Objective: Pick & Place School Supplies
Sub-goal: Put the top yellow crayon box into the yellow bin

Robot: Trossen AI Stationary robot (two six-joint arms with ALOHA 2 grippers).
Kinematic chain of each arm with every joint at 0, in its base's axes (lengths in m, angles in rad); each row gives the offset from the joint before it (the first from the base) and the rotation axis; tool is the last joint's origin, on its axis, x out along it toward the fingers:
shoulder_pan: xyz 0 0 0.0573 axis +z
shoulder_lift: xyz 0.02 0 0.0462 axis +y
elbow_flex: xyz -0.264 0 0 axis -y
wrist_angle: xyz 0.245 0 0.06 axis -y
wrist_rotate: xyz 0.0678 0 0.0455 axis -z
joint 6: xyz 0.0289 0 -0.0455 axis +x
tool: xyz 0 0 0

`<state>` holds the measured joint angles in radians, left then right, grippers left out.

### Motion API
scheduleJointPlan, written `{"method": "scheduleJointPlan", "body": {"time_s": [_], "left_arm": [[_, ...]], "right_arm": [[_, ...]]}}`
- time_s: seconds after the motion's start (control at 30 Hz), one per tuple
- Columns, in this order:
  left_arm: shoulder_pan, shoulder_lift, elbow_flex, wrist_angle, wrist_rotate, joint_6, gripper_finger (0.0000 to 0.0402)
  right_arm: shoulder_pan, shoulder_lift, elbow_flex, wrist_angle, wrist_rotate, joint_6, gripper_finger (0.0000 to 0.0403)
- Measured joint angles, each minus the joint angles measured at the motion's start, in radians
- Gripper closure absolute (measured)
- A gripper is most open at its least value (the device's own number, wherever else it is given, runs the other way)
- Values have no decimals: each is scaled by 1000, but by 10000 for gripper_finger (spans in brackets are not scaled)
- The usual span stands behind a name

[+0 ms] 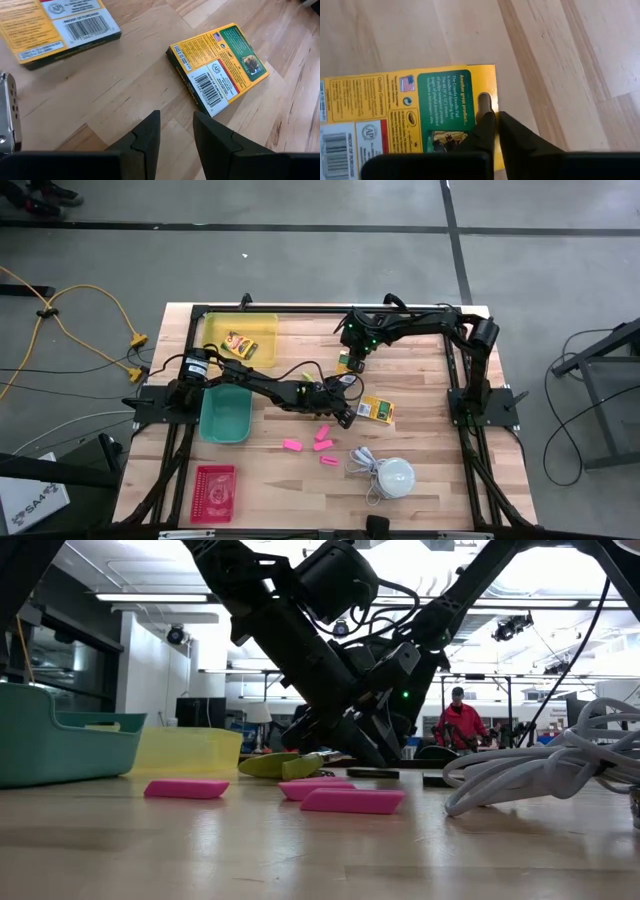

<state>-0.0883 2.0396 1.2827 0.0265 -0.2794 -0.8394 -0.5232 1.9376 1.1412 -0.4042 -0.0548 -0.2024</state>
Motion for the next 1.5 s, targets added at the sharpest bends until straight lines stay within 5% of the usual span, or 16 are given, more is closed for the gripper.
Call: {"method": "scheduleJointPlan", "body": {"time_s": [0.77,1.5], "left_arm": [[0,0,0,0,0,3,290],[27,-51,1,-7,-6,88,290]], "right_arm": [[3,-136,-3,-37,49,26,400],[39,-393,-2,-56,143,-5,401]]}}
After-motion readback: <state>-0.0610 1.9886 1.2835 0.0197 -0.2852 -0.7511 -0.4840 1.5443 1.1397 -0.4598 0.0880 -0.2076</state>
